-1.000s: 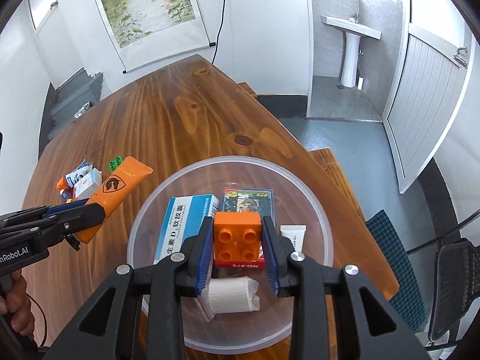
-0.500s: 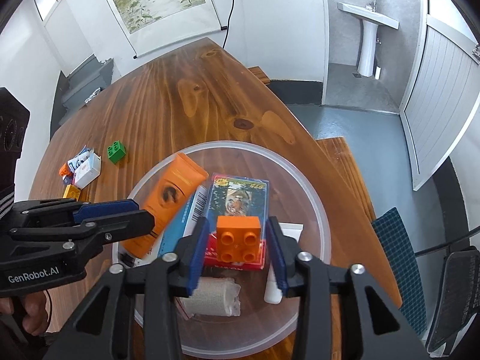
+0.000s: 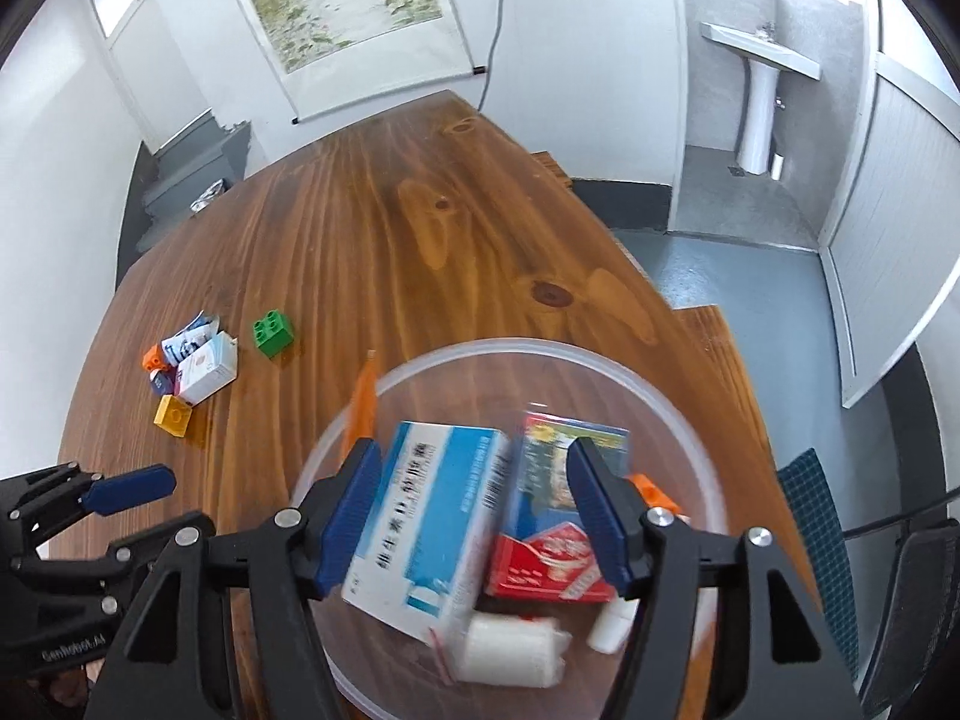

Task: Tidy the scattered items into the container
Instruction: 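Release the orange tube with the left tool while the right releases the block, then withdraw both tools from the bowl back toward the remaining items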

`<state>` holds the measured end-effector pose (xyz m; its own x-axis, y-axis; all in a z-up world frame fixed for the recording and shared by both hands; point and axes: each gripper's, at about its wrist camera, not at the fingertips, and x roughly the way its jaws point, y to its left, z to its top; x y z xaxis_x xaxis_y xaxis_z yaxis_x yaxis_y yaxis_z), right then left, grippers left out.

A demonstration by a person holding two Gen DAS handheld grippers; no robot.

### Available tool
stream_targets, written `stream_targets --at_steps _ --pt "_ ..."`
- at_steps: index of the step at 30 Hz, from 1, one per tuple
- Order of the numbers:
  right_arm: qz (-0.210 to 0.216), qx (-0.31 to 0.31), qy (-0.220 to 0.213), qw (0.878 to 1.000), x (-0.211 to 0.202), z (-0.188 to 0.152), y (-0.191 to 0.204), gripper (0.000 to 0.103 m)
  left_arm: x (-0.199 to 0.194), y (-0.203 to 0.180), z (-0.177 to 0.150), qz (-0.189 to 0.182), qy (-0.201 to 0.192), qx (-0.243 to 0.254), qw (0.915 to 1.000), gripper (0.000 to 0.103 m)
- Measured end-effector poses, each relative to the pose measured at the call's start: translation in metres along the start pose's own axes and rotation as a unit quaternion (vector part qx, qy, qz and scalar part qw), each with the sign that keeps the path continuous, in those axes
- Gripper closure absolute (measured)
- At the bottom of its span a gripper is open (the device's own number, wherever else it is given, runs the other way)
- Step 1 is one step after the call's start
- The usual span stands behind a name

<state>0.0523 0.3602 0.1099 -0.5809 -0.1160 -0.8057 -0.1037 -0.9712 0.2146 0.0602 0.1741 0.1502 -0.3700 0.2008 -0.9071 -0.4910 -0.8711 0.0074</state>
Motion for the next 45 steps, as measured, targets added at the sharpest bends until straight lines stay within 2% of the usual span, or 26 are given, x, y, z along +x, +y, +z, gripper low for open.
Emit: stream_targets --at_steps 6,11,26,36,41,45 --pt "0.049 -0.072 0.016 0.996 0.027 0.009 0.075 0.034 -0.018 0.063 -0.039 0.045 0.006 -0.092 0.9947 0.054" --pt "0.071 -0.083 0.036 0.993 0.039 0.004 0.113 0.030 -0.029 0.090 -0.062 0.063 0.007 -0.118 0.9909 0.054" --pt "0.058 -0.084 0.088 0.991 0.063 -0.005 0.164 0.029 -0.035 0.129 -0.096 0.075 0.008 -0.125 0.9892 0.053" --pt "0.067 -0.106 0.145 0.981 0.097 -0.012 0.193 0.029 -0.030 0.161 -0.124 0.083 0.026 -0.201 0.9757 0.053" --pt "0.064 -0.112 0.158 0.979 0.106 -0.014 0.196 0.029 -0.023 0.163 -0.129 0.084 0.036 -0.212 0.9730 0.053" --pt "0.062 -0.111 0.162 0.979 0.110 -0.012 0.195 0.029 -0.019 0.161 -0.127 0.085 0.040 -0.206 0.9740 0.053"
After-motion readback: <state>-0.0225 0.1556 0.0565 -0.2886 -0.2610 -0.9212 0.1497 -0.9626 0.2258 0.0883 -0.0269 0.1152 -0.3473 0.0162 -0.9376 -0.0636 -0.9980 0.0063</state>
